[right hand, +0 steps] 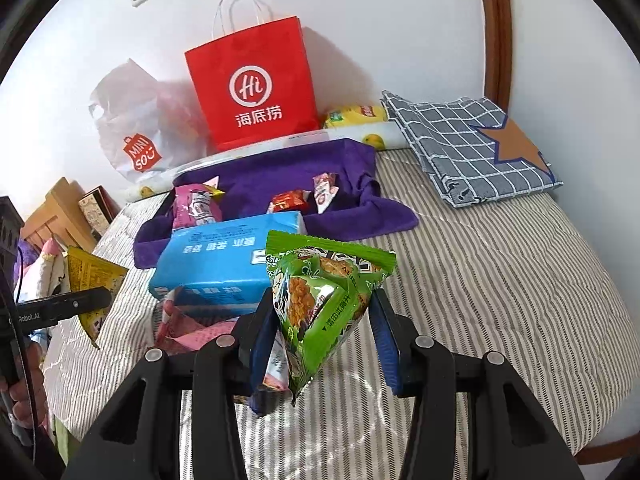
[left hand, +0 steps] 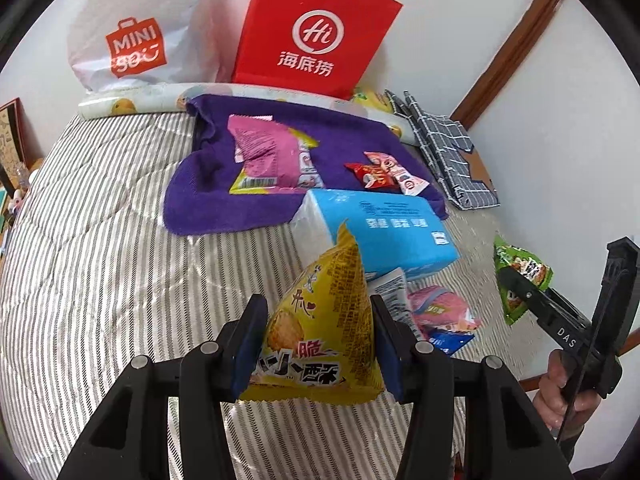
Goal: Organize snacks
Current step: 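Lift and carry the green and yellow bags with both grippers toward the purple towel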
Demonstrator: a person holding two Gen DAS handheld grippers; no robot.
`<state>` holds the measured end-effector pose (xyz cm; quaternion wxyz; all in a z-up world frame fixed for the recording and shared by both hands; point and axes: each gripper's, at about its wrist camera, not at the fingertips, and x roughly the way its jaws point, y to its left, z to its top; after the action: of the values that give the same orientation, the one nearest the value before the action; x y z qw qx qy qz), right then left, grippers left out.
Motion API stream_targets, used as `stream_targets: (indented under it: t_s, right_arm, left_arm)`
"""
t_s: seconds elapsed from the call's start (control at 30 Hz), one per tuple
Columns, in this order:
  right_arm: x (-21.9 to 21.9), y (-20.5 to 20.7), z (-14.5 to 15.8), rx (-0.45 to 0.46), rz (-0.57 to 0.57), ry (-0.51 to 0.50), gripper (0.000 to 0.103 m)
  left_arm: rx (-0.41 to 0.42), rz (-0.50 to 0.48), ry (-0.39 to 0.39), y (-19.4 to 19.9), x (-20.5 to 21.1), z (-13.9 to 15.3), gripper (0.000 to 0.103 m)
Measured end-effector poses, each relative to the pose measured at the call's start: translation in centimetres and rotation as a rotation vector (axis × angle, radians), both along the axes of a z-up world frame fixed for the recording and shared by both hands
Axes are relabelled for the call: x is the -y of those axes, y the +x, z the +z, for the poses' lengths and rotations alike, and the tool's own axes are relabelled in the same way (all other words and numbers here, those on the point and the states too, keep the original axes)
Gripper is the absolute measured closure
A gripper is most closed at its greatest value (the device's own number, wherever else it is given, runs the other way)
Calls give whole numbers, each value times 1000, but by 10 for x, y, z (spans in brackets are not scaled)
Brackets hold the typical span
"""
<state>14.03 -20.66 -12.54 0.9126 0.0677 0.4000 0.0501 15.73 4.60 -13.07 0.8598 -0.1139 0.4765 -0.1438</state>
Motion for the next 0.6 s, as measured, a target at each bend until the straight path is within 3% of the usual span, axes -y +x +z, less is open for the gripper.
stream_targets:
  t_s: [0.6]
  right_arm:
    - [-17,12,26,50,44,-9,58]
  left_arm:
    - [31,-41,-17,18,20,20,54]
